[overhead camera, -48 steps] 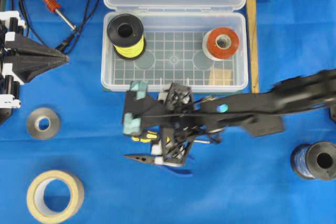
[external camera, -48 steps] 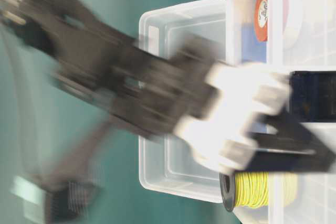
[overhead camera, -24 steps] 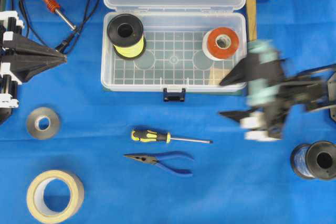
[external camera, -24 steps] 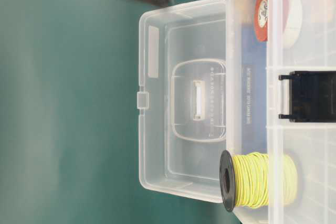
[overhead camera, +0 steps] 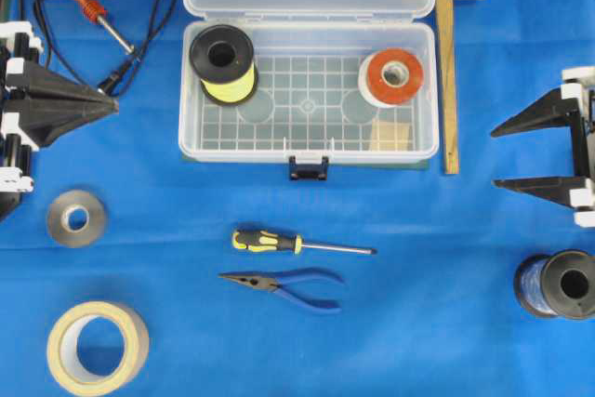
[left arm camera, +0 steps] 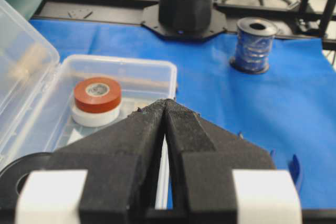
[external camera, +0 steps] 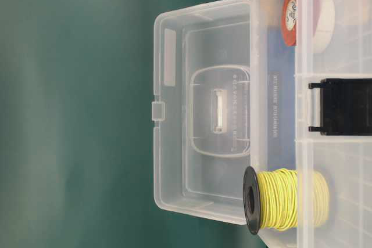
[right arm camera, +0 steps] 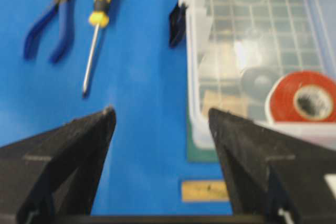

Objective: Pick the screwdriver from the toolbox among several items.

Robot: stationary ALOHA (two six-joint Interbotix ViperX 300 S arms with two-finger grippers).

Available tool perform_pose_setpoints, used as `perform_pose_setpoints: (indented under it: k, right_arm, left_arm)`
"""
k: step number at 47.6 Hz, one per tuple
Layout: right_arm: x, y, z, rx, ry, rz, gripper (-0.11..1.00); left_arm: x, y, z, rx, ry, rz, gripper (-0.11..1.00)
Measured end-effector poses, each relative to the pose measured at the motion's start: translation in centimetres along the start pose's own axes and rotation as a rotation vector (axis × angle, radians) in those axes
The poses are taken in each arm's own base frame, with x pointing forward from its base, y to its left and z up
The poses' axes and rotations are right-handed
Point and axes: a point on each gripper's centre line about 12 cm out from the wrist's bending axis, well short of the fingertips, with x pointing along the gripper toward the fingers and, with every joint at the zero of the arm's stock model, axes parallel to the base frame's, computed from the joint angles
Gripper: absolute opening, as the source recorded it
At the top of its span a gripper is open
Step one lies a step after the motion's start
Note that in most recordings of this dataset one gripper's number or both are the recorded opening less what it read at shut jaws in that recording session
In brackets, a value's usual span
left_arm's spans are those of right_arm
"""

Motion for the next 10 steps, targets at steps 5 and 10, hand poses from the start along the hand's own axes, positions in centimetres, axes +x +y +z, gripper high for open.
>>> perform_pose_setpoints:
  k: [5, 10]
  right_arm:
    - [0.1, -0.5, -1.6, 0.001, 0.003, -0.002, 0.74]
    - [0.4, -0.8, -2.5, 0.005, 0.000, 0.005, 0.74]
  left_arm:
    - [0.0, 0.0, -0.2, 0.000, 0.005, 0.000, 0.00]
    - [0.0, 0.0, -0.3, 0.002, 0.006, 0.000, 0.00]
